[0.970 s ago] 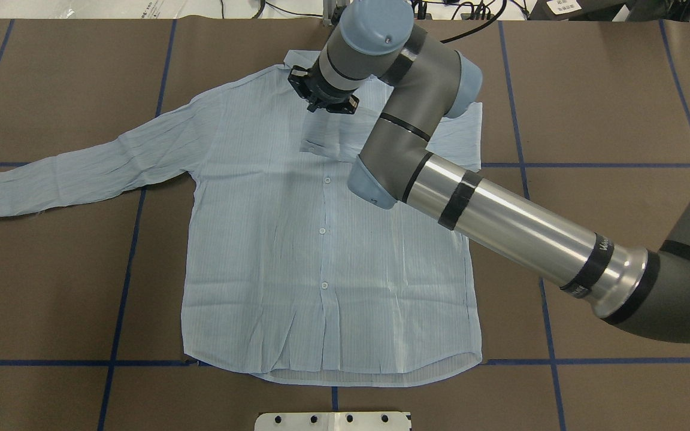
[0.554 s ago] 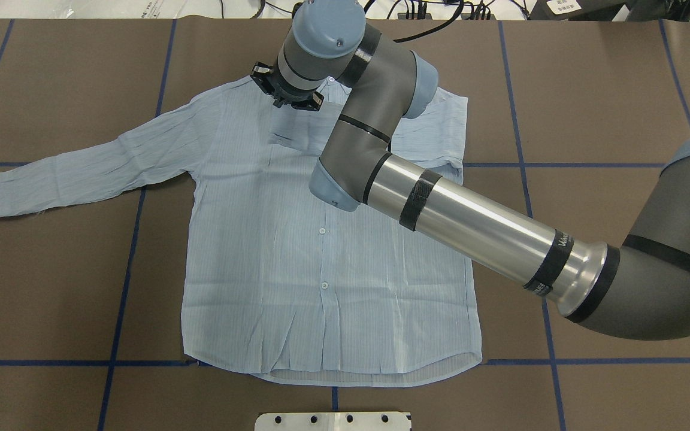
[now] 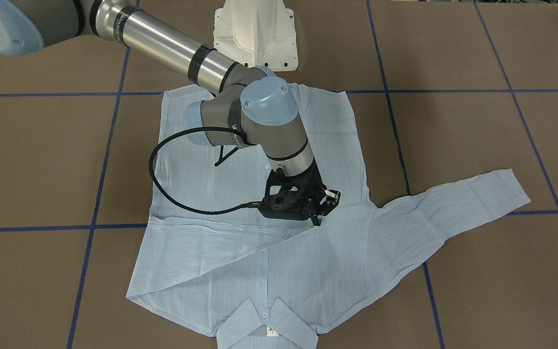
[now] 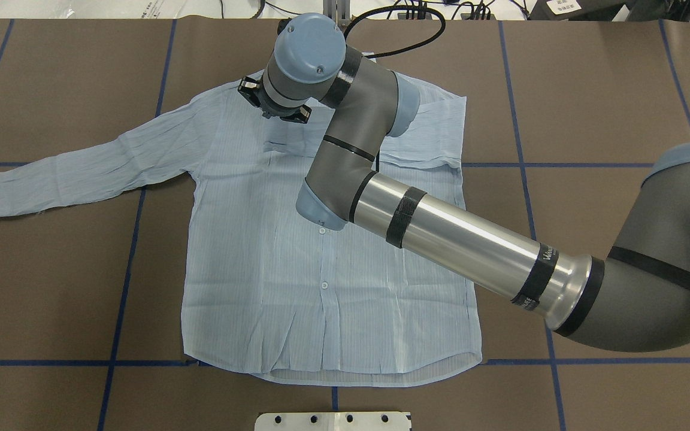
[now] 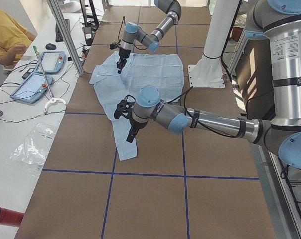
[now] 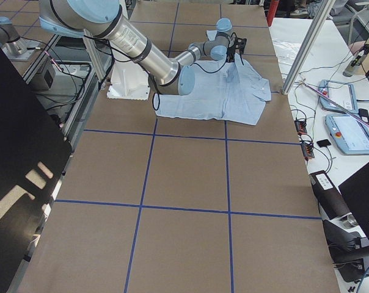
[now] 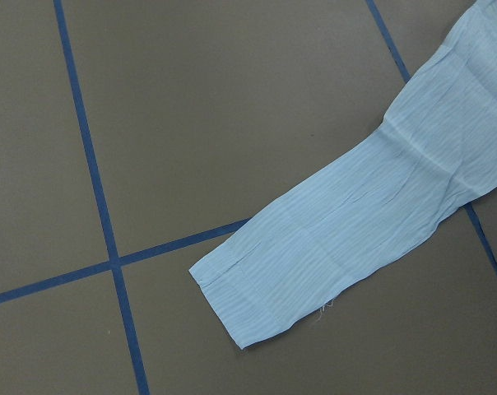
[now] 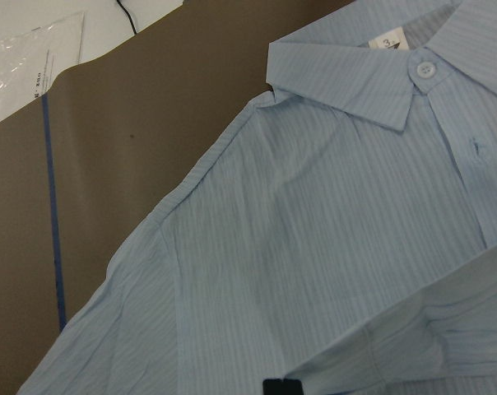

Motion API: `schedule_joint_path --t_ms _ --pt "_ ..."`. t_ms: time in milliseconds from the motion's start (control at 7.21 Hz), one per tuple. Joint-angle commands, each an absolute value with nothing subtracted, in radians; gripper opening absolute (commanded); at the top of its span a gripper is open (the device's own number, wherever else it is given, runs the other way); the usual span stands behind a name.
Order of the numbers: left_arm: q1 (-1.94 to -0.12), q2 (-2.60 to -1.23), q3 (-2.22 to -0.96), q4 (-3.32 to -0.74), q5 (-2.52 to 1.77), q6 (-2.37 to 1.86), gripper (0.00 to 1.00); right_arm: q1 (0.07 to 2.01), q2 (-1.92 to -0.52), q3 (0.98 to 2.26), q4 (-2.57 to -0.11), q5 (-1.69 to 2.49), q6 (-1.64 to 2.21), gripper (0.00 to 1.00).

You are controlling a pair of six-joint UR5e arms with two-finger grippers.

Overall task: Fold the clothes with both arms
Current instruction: 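Carry the sleeve across the shirt body toward the collar with the right gripper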

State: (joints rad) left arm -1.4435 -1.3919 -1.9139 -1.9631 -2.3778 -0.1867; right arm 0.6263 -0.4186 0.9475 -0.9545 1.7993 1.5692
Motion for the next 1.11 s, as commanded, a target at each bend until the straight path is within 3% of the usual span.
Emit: schedule_joint_path --t_ms 0,693,970 --pt "-1.437 -1.4 -1.879 -1.962 -2.378 -0.186 1.0 0.608 -0.408 0.946 -0.954 1.783 1.572 0.91" --pt "-1.431 -1.425 -1.673 -2.064 -2.381 -0.199 1.0 0.607 -0.417 0.979 -0.963 1.773 1.634 0.98" --pt "-1.337 -1.529 -1.559 -2.08 -2.381 -0.395 1.0 0.611 -0.591 1.197 -0.968 1.781 1.626 0.98"
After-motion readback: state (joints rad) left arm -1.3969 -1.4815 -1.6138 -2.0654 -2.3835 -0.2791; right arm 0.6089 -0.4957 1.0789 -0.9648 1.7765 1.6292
